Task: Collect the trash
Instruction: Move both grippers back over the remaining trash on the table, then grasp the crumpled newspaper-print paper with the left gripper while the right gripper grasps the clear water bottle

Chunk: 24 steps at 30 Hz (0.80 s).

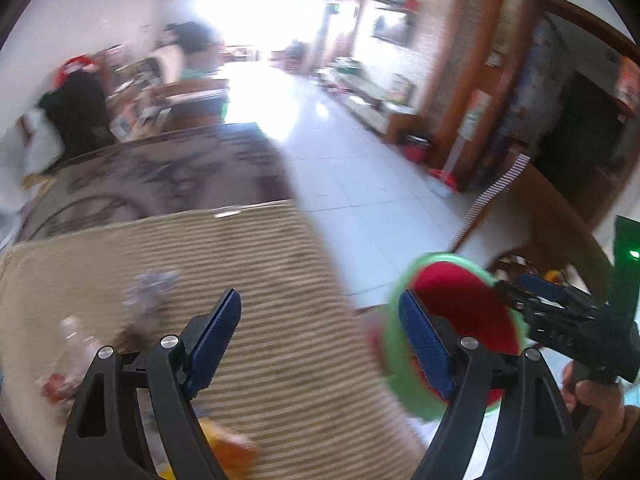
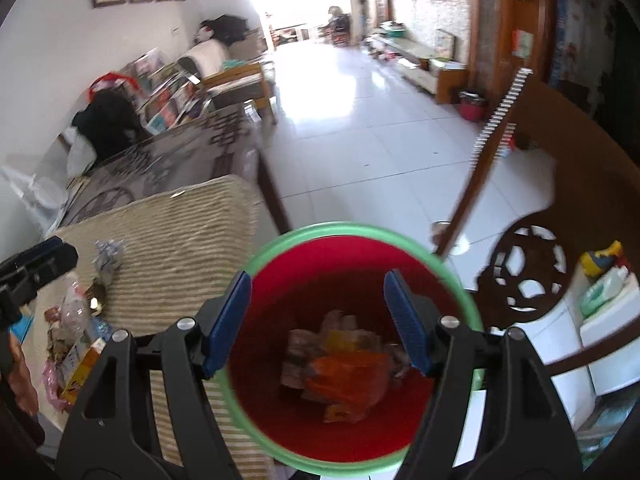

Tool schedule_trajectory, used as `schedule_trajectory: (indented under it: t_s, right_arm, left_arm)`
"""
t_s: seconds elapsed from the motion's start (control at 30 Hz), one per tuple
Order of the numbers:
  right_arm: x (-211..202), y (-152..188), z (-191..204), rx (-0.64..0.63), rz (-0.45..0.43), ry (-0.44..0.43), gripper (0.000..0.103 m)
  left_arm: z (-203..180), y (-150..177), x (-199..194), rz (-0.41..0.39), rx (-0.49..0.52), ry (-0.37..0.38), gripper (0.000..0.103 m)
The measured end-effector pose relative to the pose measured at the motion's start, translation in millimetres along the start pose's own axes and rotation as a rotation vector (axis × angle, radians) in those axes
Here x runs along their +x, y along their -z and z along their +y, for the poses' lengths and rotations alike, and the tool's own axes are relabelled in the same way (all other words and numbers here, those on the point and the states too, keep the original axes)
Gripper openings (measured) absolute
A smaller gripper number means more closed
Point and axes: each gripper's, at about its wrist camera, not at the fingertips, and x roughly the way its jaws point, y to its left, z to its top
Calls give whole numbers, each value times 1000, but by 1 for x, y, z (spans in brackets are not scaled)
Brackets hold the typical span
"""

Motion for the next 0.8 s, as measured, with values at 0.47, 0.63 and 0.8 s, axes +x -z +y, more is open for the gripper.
schedule_trajectory:
  t_s: [0.47,0.63,0.8]
  right_arm:
    - [38,8,182,-226,99,-193,67]
    - [44,10,243,-280,110,-201,67]
    - [51,17,278,-281,132,-195,67]
  left_arm:
    - [229,95,-22,219,-438,-268,77]
    - [286,137,7,364,-655,-92,77]
    - [287,136,24,441,-594,75,74]
